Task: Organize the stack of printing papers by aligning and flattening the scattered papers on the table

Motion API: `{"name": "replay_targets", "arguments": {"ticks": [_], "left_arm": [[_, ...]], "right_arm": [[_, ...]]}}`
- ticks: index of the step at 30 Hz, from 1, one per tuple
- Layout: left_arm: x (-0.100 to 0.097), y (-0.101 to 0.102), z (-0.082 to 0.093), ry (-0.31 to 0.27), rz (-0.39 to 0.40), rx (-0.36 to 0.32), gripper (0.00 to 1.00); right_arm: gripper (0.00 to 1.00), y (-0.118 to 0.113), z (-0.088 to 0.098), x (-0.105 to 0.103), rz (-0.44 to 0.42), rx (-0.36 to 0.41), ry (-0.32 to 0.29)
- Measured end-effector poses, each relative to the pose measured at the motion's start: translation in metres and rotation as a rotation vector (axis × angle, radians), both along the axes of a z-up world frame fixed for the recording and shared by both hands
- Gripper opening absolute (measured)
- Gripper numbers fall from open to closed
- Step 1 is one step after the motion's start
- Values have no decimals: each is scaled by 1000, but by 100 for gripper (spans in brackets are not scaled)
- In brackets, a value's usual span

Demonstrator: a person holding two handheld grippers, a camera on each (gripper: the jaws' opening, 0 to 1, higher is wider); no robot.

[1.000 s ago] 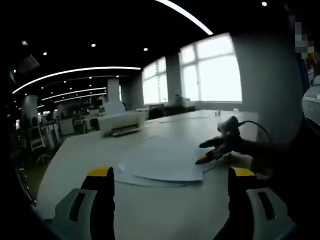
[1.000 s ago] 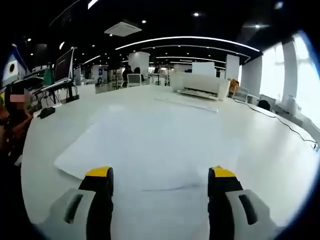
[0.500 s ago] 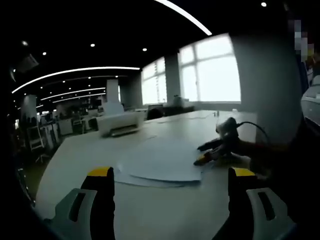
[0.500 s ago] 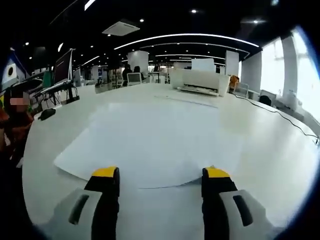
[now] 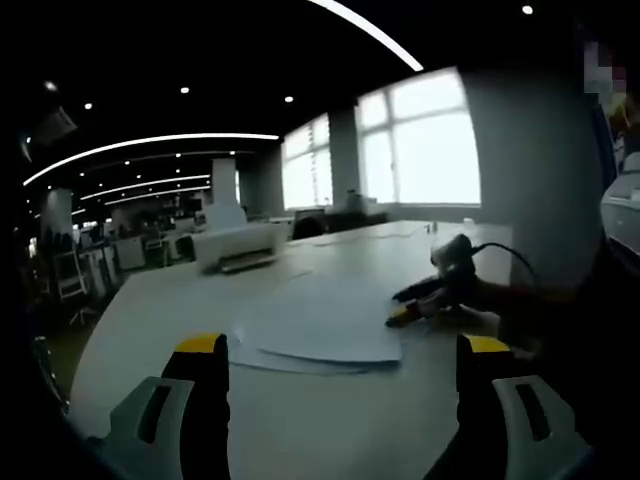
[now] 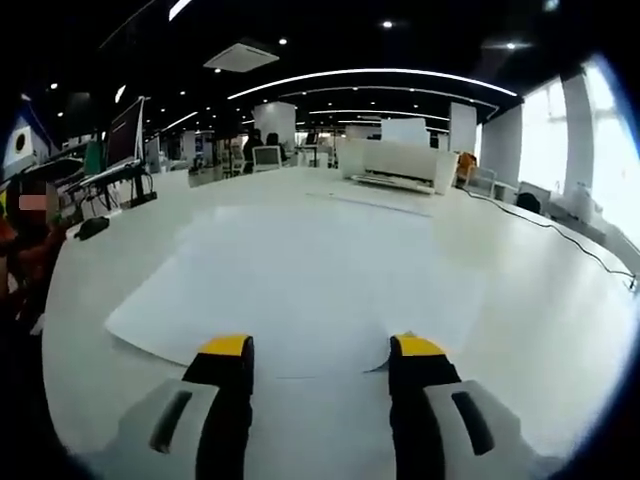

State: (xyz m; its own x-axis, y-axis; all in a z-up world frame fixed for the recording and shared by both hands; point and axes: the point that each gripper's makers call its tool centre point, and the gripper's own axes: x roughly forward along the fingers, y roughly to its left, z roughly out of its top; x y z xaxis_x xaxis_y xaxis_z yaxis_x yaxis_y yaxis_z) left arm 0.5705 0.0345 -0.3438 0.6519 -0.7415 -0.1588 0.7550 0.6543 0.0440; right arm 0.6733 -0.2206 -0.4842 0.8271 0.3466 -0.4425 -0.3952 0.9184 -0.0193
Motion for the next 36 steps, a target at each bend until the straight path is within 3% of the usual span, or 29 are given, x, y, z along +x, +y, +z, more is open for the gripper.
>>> {"name": "replay_targets", "arguments": {"ticks": [9, 22, 36], "left_arm": [[-2, 1, 3, 0, 0, -6, 97], [0, 5, 3, 0, 5, -8, 97], [-2, 1, 7, -16, -12, -11, 97]], "right_arm": [[28, -11, 2, 3, -26, -18, -26], [12, -14, 2, 6, -30, -20, -22], [2, -15, 2, 8, -25, -25, -31]]}}
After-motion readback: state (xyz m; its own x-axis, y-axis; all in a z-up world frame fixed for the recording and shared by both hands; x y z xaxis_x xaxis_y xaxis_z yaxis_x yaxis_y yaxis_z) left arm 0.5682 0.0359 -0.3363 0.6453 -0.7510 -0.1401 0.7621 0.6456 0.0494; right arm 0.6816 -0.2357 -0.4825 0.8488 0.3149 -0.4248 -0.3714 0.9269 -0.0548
